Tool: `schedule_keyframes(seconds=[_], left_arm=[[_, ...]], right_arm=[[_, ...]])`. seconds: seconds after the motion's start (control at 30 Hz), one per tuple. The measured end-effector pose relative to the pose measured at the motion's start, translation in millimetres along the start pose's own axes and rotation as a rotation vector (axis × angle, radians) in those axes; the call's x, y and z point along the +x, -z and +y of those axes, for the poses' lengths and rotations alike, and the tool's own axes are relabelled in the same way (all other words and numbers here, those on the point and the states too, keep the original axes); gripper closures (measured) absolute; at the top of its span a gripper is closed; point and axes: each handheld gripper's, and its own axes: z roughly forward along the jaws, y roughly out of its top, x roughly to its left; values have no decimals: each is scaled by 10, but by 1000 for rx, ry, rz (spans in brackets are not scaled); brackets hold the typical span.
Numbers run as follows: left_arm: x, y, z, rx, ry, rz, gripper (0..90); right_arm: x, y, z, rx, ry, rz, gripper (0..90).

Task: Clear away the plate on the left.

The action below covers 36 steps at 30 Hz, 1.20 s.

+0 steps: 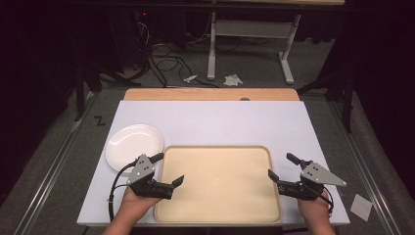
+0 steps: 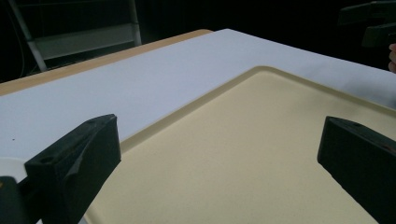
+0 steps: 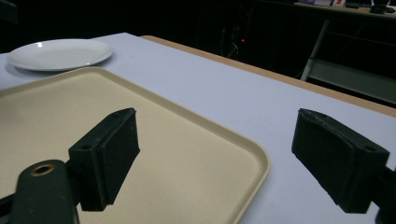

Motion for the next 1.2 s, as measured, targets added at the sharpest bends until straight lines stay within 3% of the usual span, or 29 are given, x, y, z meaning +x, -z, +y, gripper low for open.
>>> schedule_keyframes(seconds=[0.23, 0.83, 1.2], left_arm=[[18, 10, -12, 16, -22, 15, 1], [78, 60, -10, -3, -11, 25, 1], [203, 131, -24, 1, -2, 72, 2]], right_arm=[[2, -6, 1, -2, -10, -2, 157], [7, -9, -6, 2, -9, 1, 156], [7, -13, -7, 5, -11, -1, 156]])
